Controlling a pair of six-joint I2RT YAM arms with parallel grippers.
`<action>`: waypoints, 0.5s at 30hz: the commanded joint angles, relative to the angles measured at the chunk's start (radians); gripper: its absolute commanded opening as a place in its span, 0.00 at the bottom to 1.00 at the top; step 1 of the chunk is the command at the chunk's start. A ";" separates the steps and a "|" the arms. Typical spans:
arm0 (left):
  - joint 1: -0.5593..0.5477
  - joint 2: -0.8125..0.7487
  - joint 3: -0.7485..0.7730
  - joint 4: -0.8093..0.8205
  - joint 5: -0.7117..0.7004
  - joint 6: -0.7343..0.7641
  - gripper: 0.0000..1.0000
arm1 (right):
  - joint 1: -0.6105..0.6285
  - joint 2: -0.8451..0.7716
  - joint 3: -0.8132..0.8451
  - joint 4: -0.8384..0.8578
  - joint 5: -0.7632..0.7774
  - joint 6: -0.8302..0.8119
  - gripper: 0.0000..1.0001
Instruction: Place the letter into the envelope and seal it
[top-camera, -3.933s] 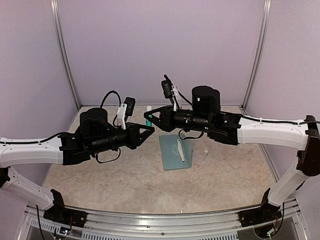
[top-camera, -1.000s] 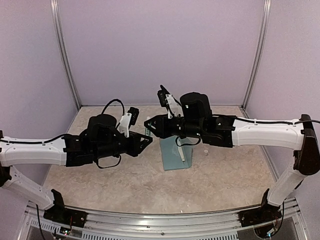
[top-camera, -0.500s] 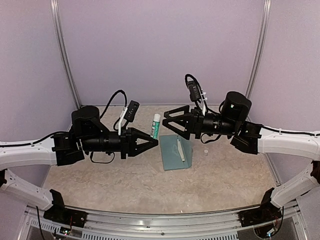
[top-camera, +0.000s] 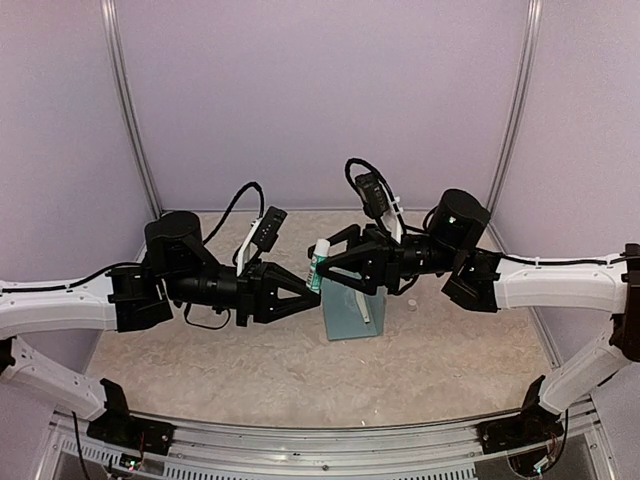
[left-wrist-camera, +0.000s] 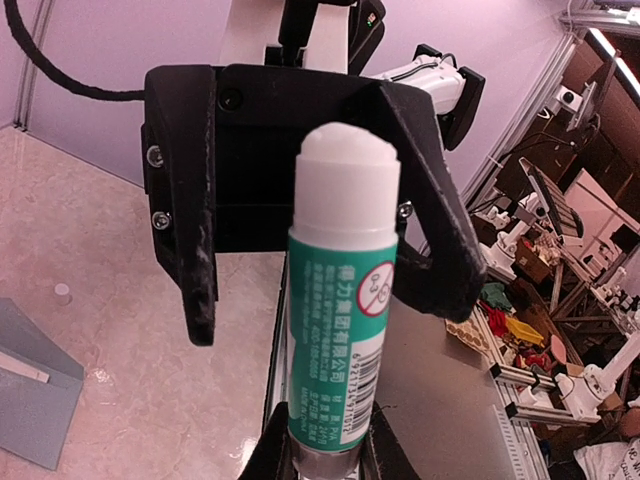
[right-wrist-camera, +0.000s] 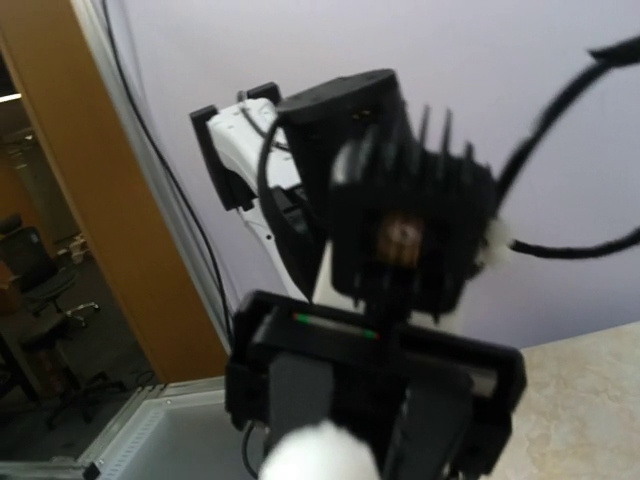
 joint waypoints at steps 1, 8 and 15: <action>-0.005 0.019 0.031 0.031 0.032 -0.002 0.00 | 0.011 0.029 0.039 0.103 -0.055 0.041 0.46; -0.001 0.009 0.020 0.022 -0.059 0.007 0.00 | 0.015 0.026 0.045 0.050 -0.020 0.017 0.13; -0.006 -0.024 -0.021 -0.024 -0.444 0.069 0.00 | 0.018 0.003 0.100 -0.265 0.334 -0.083 0.03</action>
